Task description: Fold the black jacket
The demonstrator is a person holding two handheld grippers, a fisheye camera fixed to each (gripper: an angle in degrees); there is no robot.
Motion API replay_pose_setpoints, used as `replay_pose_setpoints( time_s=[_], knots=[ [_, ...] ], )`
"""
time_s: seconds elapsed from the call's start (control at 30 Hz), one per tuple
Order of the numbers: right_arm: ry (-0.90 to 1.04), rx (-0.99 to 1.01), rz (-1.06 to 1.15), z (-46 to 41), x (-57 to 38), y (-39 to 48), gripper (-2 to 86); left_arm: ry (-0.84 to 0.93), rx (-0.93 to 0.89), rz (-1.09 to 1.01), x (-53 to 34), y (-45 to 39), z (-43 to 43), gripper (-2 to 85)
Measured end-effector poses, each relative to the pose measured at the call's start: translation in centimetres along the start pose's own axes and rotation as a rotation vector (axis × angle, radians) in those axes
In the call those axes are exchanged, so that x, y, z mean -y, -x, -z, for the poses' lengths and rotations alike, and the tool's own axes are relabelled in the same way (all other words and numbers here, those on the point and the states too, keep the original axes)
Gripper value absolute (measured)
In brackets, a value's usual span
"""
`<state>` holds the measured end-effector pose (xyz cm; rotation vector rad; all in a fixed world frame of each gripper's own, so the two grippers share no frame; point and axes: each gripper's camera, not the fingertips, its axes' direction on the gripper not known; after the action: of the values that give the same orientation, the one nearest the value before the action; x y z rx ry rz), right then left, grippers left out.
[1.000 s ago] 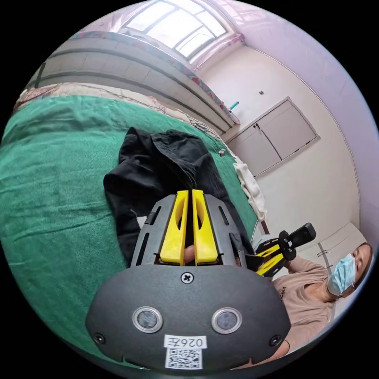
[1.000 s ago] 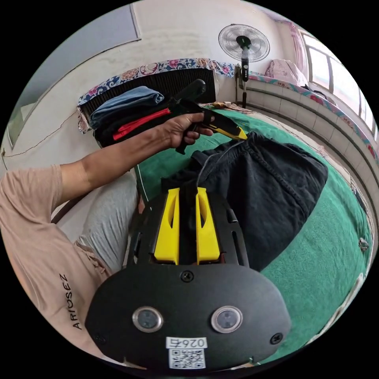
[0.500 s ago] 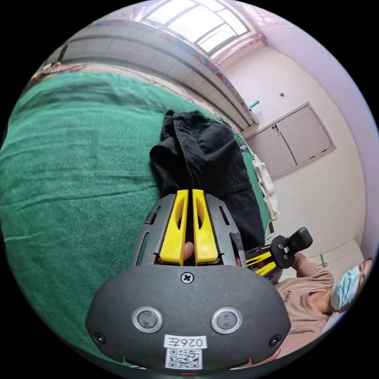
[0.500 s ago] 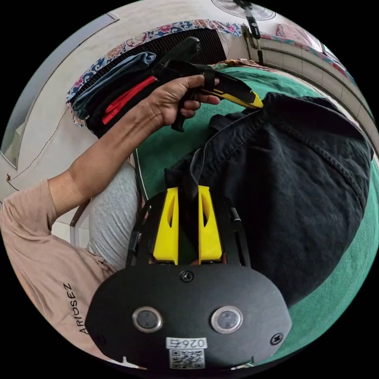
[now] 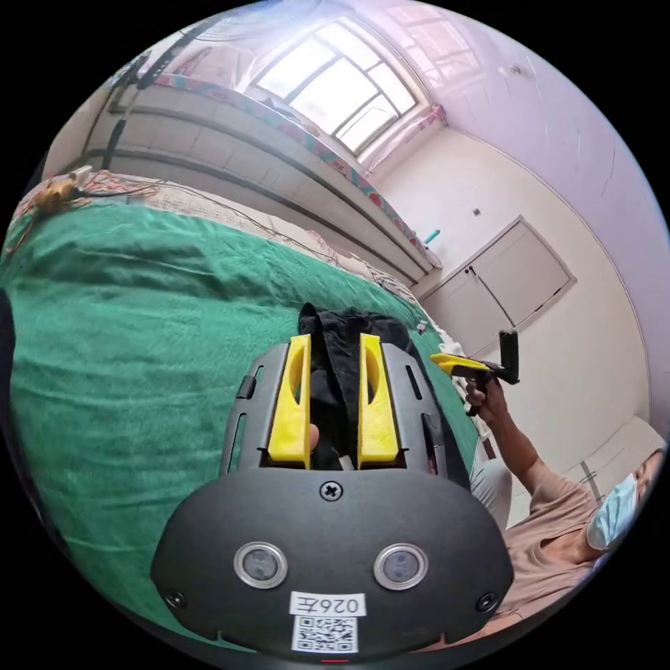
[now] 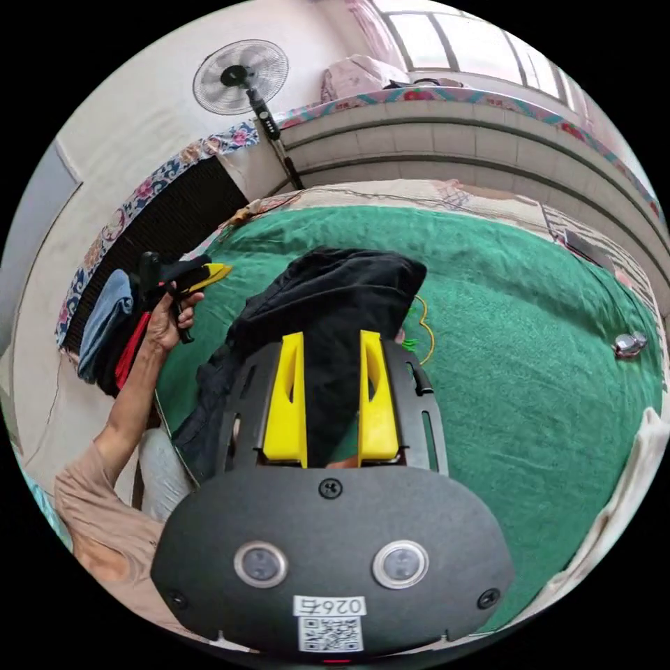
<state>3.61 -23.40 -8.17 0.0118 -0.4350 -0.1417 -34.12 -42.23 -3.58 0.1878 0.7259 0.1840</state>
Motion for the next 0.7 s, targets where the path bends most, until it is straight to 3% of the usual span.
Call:
replay_pose_setpoints(
  time_s=[0.1,0.17,0.2,0.23,0.3,0.33,0.37,0.4,0.47,0.6,0.7],
  knots=[
    [-0.041,0.105,-0.199,-2.6,4.3,-6.6,11.3,0.120,0.034,-0.020,3.6,-0.2,-5.3,15.0],
    [-0.029,0.294,-0.282,-5.6,7.2,-9.9,9.4,0.371,0.037,0.000,4.9,-0.2,-9.8,12.0],
    [-0.004,0.343,-0.285,-6.3,7.9,-10.3,7.8,0.378,0.019,-0.021,5.0,-0.6,-9.9,8.8],
    [0.011,0.378,-0.270,-6.9,9.0,-10.3,4.8,0.272,-0.026,-0.108,4.8,-2.1,-8.4,2.6],
    [-0.083,0.348,-0.133,-4.9,10.0,-8.0,1.6,0.034,-0.060,-0.221,3.5,-3.8,-3.8,1.5],
    [-0.168,0.332,0.006,-2.9,10.1,-6.0,0.8,-0.101,0.010,-0.232,2.3,-3.6,-1.2,1.2],
    [-0.246,0.177,0.213,-1.7,10.2,-4.0,1.1,-0.116,0.026,-0.178,2.0,-2.3,-0.4,1.1],
    [-0.246,0.053,0.248,-2.0,10.5,-3.6,1.2,-0.076,0.029,-0.121,2.1,-1.3,-0.6,1.1],
    [-0.053,-0.177,0.089,-6.0,13.5,-5.7,0.2,0.053,0.016,-0.023,2.4,1.2,-1.5,1.9],
    [-0.084,-0.064,0.015,-6.1,14.5,-7.3,0.6,0.004,0.059,-0.007,1.7,1.0,-0.2,7.7],
    [-0.083,-0.018,-0.036,-6.4,14.0,-8.3,8.6,-0.026,0.065,-0.057,1.1,-1.3,0.3,8.3]
  ],
)
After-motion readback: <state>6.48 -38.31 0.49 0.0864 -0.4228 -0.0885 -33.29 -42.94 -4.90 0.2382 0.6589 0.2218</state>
